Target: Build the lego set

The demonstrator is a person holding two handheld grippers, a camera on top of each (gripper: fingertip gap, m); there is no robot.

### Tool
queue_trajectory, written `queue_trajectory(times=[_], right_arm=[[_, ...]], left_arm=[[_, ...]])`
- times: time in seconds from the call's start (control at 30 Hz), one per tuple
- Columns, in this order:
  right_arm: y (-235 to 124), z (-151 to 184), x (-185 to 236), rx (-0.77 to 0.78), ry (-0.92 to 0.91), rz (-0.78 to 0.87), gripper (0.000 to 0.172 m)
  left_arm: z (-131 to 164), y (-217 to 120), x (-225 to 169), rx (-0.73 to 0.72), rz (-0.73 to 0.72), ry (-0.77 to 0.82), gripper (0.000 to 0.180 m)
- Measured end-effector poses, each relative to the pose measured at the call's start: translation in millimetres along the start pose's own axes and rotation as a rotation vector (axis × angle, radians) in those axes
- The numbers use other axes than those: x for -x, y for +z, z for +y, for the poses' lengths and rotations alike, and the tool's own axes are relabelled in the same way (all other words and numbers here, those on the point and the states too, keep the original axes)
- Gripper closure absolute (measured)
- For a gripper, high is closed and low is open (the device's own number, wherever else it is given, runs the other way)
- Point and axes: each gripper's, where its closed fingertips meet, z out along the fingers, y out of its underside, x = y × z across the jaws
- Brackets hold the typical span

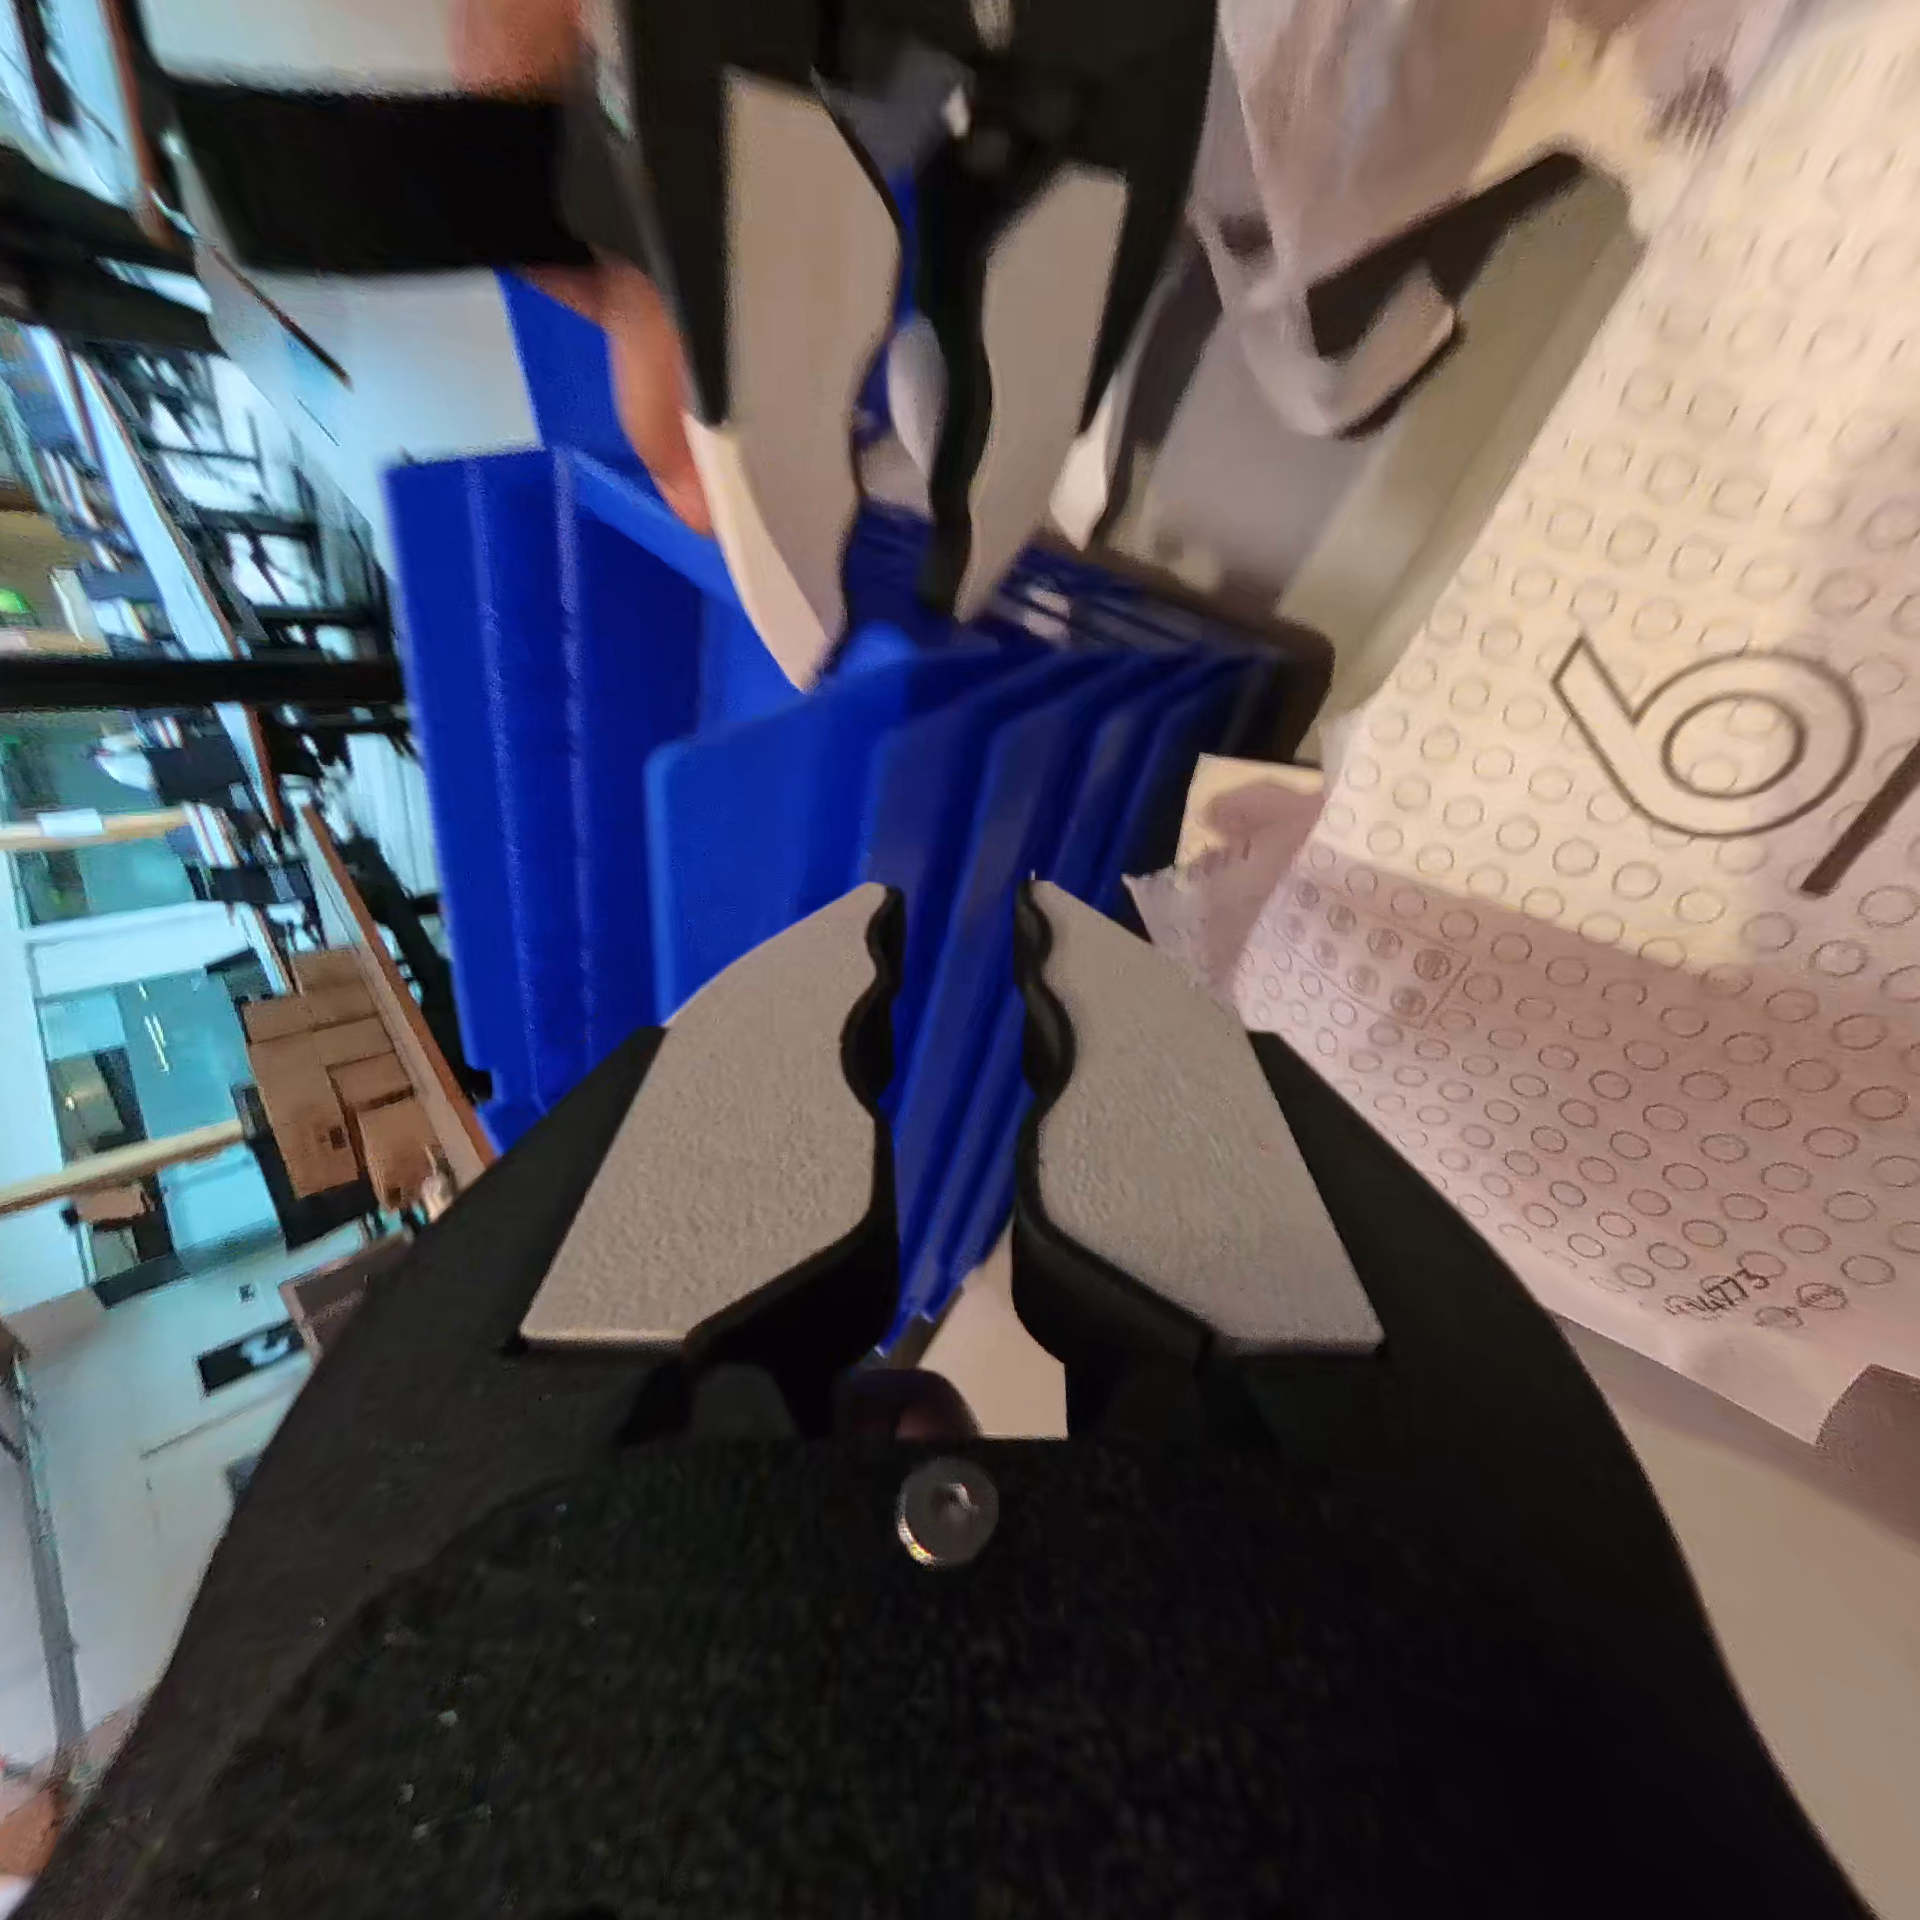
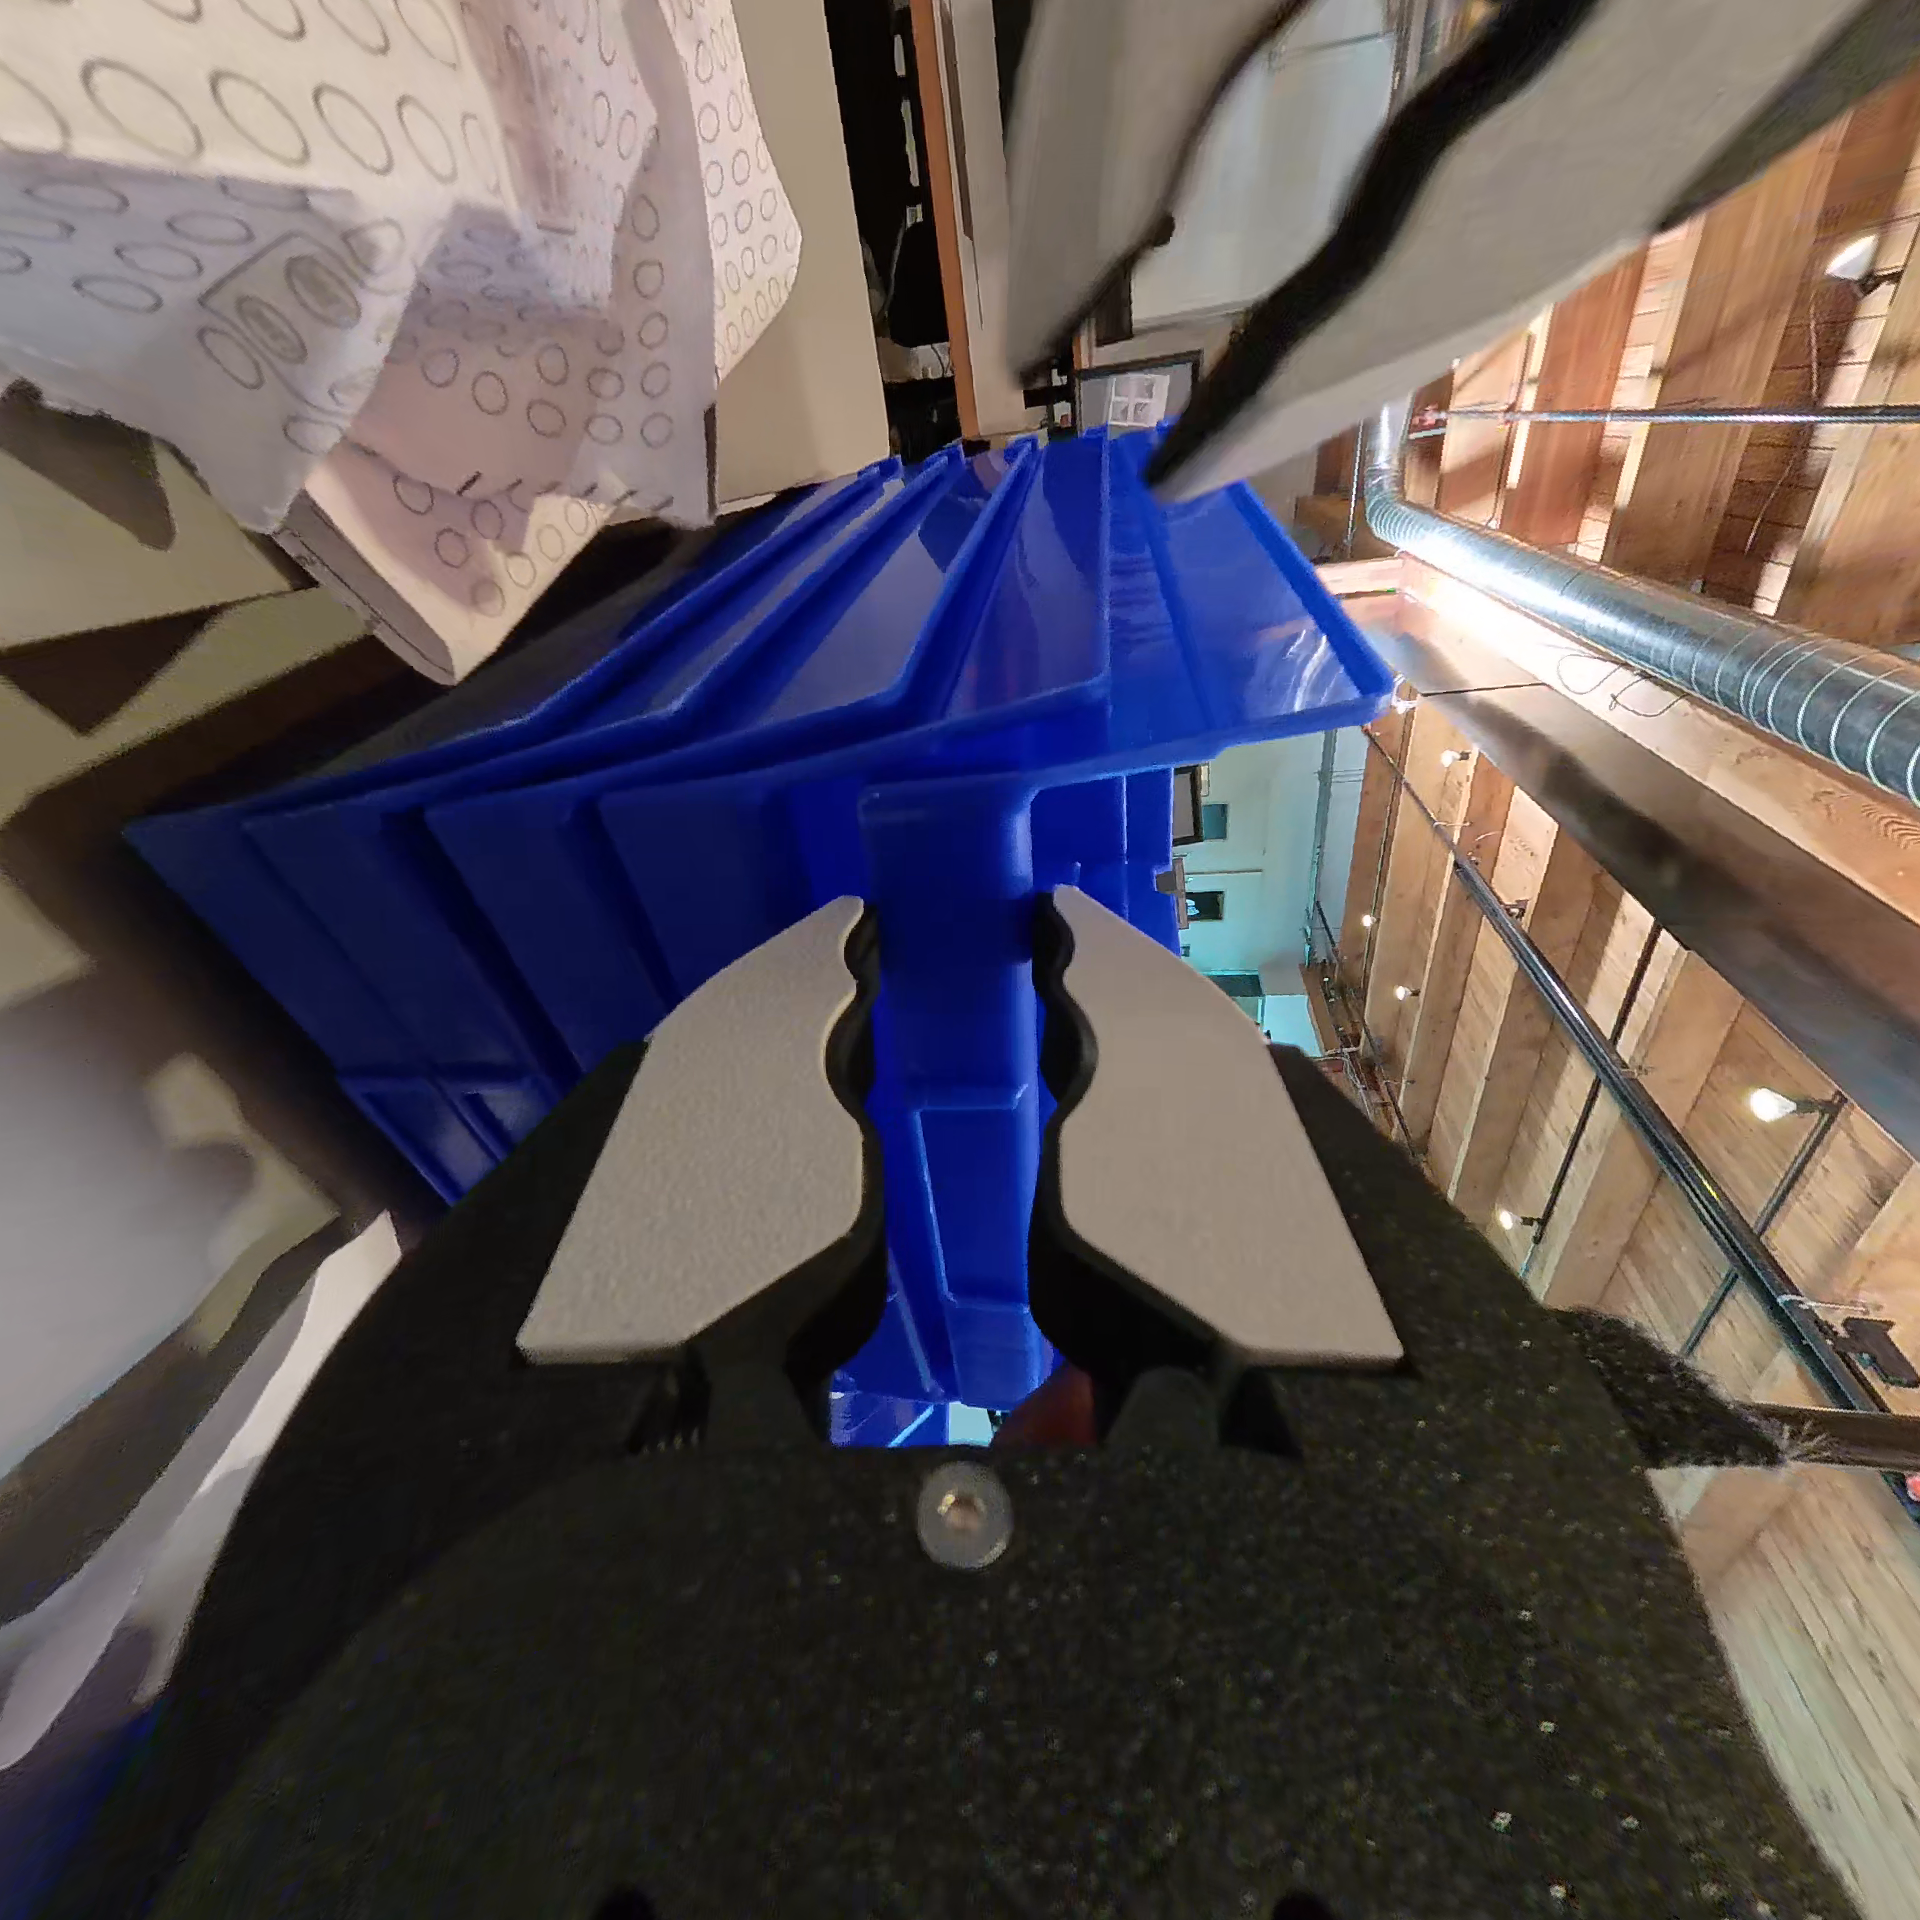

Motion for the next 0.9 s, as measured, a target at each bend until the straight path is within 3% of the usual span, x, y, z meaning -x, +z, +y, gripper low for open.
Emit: queue_trajectory(times=[0.03, 0.27, 0.33, 0.5, 0.9], right_arm=[[1, -1, 0, 0.001, 0.003, -0.002, 0.144], [2, -4, 0, 0.022, -0.007, -0.001, 0.144], [2, -4, 0, 0.037, -0.044, 0.003, 0.144], [2, -4, 1, 0.03, -0.023, 0.03, 0.144], [0, 6, -2, 0.072, 0.261, 0.071, 0.139]], left_arm=[[8, 6, -2, 0.038, -0.011, -0.007, 0.157], [4, 22, 11, 0.009, -0.095, -0.036, 0.156], [5, 24, 16, -0.001, -0.15, -0.025, 0.169], [4, 25, 13, -0.027, -0.081, -0.122, 0.172], [3, 28, 13, -0.003, -0.056, -0.084, 0.172]])
